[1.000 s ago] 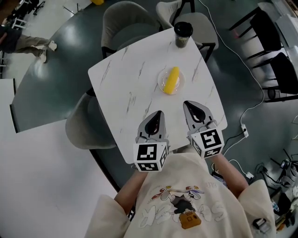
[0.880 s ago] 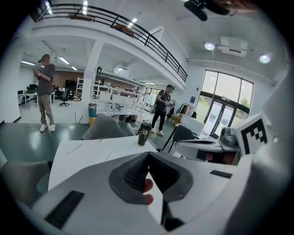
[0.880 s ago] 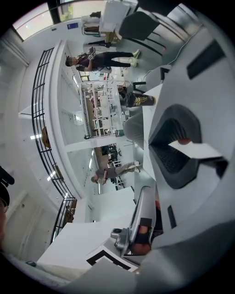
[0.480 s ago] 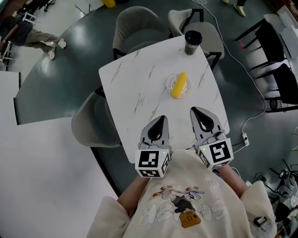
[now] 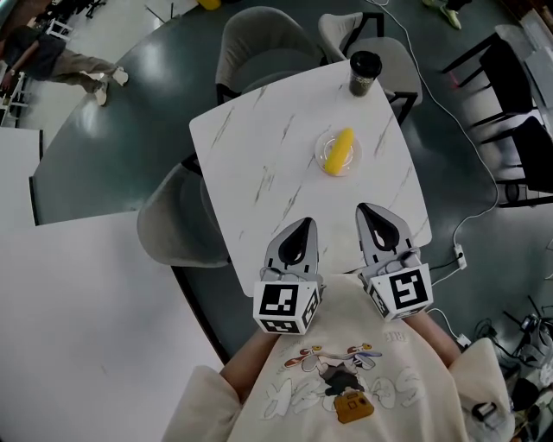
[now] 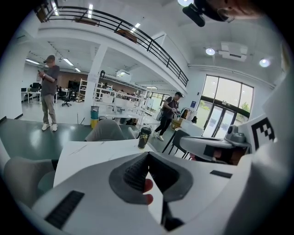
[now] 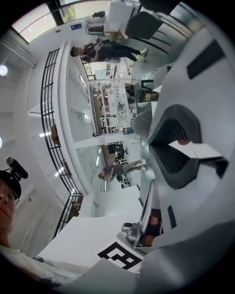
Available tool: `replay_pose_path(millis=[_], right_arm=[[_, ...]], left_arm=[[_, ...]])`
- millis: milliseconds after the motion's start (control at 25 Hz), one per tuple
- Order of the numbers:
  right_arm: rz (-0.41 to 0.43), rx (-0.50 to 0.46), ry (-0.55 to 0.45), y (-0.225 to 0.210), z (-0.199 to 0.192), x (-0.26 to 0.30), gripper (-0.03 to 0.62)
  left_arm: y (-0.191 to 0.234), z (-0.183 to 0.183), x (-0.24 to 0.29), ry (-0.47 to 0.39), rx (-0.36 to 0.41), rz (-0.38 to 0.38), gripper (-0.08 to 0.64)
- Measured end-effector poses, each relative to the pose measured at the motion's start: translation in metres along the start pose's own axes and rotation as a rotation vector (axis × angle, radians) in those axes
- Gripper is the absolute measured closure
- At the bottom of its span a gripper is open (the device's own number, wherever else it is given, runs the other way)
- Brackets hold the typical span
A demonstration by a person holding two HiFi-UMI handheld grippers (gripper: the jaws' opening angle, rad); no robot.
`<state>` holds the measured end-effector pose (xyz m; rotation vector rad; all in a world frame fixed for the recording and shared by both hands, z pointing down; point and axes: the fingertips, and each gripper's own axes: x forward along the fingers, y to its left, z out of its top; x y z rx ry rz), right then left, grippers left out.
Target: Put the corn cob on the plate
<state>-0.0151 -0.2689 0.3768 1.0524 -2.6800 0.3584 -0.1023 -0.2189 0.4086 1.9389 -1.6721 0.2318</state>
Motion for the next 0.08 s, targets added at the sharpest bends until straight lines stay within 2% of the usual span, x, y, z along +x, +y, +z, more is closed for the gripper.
replay_pose_path(millis=[80], right_arm=[[0.002, 0.002, -0.006, 0.0022, 0.0019, -0.0002, 0.589]], left_arm=[[-0.0015, -0.0010, -0.0024, 0.003, -0.002, 0.000, 0.552]])
